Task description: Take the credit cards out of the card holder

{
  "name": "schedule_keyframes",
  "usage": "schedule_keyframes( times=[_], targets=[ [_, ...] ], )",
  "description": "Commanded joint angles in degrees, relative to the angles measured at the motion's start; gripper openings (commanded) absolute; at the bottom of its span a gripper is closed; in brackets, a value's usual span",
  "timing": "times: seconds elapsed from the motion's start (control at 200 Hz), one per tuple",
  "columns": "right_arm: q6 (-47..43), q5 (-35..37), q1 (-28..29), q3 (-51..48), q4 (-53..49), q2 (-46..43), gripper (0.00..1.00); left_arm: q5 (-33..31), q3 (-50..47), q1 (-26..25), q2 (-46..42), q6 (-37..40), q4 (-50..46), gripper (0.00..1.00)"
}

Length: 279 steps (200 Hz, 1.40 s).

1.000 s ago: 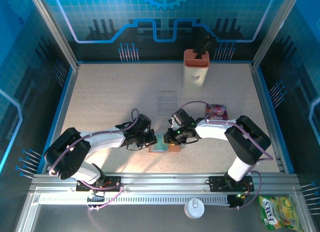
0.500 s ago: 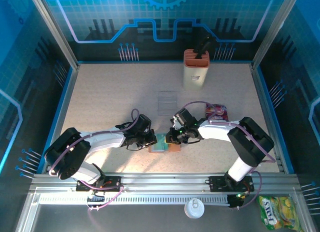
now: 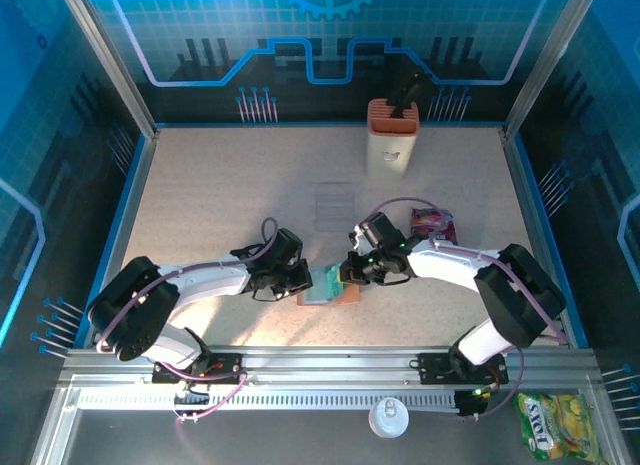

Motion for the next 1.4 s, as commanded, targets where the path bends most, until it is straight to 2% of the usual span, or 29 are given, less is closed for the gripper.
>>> schedule_keyframes(
  times=[0.0, 0.135, 0.225, 0.38, 0.585, 0.74, 0.82, 0.996, 1.091, 1.391],
  targets=[
    [-4.6, 1.6, -0.9, 2.5, -6.0, -2.0, 0.03, -1.3, 2.1, -0.3, -2.6, 1.7, -3.6, 0.00],
    [-9.9, 3.3, -1.1, 5.9, -10.9, -3.3, 0.02, -2.7, 2.9, -0.3, -5.5, 2.1, -4.7, 0.00],
    [-16.3, 7.0, -1.3, 11.7, -18.7, -2.6, 0.03, -4.0, 2.6, -0.3, -7.6, 2.3, -5.4, 0.00],
    [-32.6, 12.9, -1.3, 20.1, -27.8, 1.0, 0.01, -6.0, 1.3, -0.2, -10.5, 2.2, -5.8, 0.00],
    [-57.4, 18.1, -1.5, 27.7, -31.0, 4.7, 0.00, -5.1, 0.7, -0.2, -11.2, 2.4, -5.2, 0.01],
    [-73.6, 17.6, -2.2, 37.0, -36.8, 9.5, 0.00, -5.6, -0.1, -0.2, -12.7, 2.3, -5.6, 0.03],
    [-79.0, 18.4, -2.3, 41.2, -39.1, 12.0, 0.00, -6.1, -0.7, 0.1, -13.8, 2.3, -5.9, 0.04],
    [-85.4, 20.0, -3.5, 52.8, -46.1, 20.0, 0.00, -4.1, -2.3, 2.5, -14.2, 2.5, -5.7, 0.05],
    [-86.6, 19.3, -4.7, 59.2, -49.5, 24.2, 0.00, -1.1, -3.7, 4.5, -14.7, 2.1, -4.3, 0.05],
    [-89.2, 17.5, -6.5, 73.0, -56.9, 34.4, 0.00, 2.6, -5.9, 11.0, -16.0, 4.5, -5.3, 0.06]
  ],
)
